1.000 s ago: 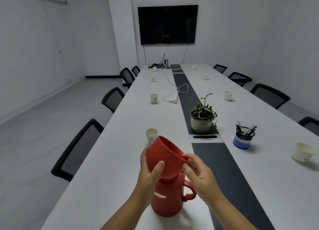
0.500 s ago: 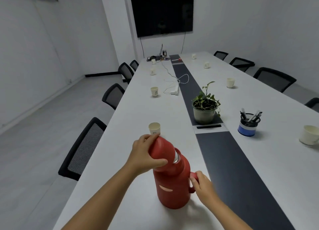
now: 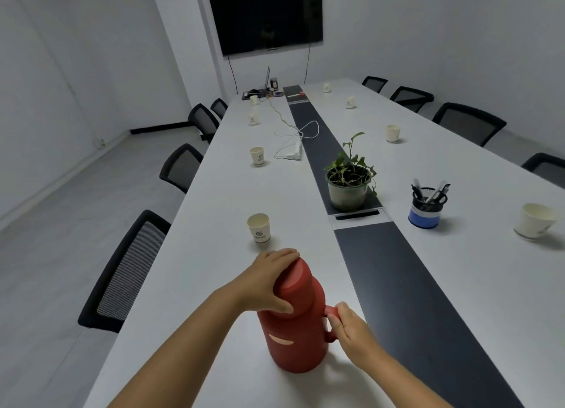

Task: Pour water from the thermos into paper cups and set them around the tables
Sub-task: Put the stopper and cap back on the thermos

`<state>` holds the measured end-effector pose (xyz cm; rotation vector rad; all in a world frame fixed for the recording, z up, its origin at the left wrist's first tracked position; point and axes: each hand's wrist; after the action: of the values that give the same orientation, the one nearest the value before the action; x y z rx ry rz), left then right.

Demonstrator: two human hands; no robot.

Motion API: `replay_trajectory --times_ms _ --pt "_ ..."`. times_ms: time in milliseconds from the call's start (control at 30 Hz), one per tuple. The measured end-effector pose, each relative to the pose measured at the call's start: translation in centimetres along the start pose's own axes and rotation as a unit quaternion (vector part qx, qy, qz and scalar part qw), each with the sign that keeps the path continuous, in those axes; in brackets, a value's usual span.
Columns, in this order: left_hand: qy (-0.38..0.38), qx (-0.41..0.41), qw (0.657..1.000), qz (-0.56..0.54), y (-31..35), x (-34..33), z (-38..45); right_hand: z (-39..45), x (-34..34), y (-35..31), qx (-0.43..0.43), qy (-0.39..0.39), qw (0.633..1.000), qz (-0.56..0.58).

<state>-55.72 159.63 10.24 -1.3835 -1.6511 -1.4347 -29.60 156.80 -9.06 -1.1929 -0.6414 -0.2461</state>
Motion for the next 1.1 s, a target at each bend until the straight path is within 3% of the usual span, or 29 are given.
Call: replay_trajectory --times_ms 133,333,400,467,533,600,667,733,867,933,1000,1100 --pt "-0.009 -0.005 0.999 0.049 0.3 0.3 -0.4 0.2 -0.2 0.5 0.004 0.001 1.0 -0.019" --pt "0.158 0.155 0.975 0.038 4.8 -3.4 -1.3 0.2 -0.4 1.2 0.008 0.008 1.0 -0.027" --pt "0.15 0.118 0.981 0.03 4.4 -3.3 -0.9 0.1 -0.6 1.2 0.011 0.005 1.0 -0.026" --pt "0.089 0.032 0.995 0.02 2.7 -1.7 -0.4 0.1 -0.7 1.3 0.011 0.004 1.0 -0.02" --pt "0.033 -0.061 0.995 0.065 0.8 0.0 0.1 0.1 -0.7 1.4 0.01 0.004 1.0 -0.017" --pt "-0.005 -0.096 0.987 0.126 0.0 0.9 0.5 0.0 -0.7 1.1 0.01 0.003 1.0 -0.013" --pt "-0.017 -0.059 0.991 0.118 0.3 0.9 0.1 -0.1 -0.7 0.9 0.009 0.003 1.0 -0.004" --pt "0.0 0.032 0.996 0.084 1.7 -0.1 -0.9 -0.2 -0.7 0.9 0.011 0.011 1.0 -0.009" --pt "0.104 0.192 0.975 0.035 4.9 -2.3 -1.2 -0.2 -0.5 1.0 0.01 0.002 1.0 -0.001" --pt "0.104 0.152 0.983 0.008 4.5 -1.9 -1.1 -0.3 -0.6 1.1 0.012 0.005 1.0 -0.002" --pt "0.044 0.052 0.998 0.0 2.9 -0.4 -0.7 -0.4 -0.7 1.3 0.013 0.009 1.0 -0.003" --pt "-0.052 -0.046 0.992 0.108 1.6 2.0 0.3 -0.5 -0.6 1.2 0.017 0.007 1.0 0.009"
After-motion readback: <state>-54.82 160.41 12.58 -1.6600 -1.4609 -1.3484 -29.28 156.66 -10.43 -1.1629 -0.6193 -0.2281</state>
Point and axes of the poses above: each hand's wrist, its own z-axis towards the middle knuckle, its own x-axis out of the back of the hand, y = z × x, and after that the axes turned 14 degrees about x, right-handed
